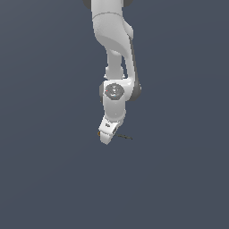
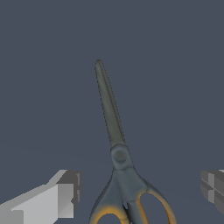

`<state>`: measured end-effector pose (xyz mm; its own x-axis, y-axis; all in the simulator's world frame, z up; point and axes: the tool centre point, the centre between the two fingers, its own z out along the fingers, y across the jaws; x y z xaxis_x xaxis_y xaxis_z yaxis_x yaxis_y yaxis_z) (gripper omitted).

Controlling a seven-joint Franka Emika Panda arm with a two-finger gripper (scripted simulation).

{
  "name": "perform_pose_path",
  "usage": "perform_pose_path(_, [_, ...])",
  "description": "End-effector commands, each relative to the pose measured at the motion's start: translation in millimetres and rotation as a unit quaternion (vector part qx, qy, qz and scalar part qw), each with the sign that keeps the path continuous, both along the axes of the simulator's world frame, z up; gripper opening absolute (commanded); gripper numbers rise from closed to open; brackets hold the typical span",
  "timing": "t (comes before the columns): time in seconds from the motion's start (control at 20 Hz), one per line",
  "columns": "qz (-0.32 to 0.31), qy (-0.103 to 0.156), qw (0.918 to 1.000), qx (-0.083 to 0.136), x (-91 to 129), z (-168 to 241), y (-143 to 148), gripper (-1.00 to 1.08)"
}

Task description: Pick up the object and move it to a goal position.

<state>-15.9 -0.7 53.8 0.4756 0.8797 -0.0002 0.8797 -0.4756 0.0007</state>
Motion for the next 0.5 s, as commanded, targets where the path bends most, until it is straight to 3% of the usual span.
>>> perform_pose_path(0.0, [0.001, 0.0, 1.0, 0.0, -0.6, -7.4, 0.2, 1.0])
perform_pose_path(0.45, [0.002, 0.0, 1.0, 0.0, -1.0, -43.6, 0.3, 1.0])
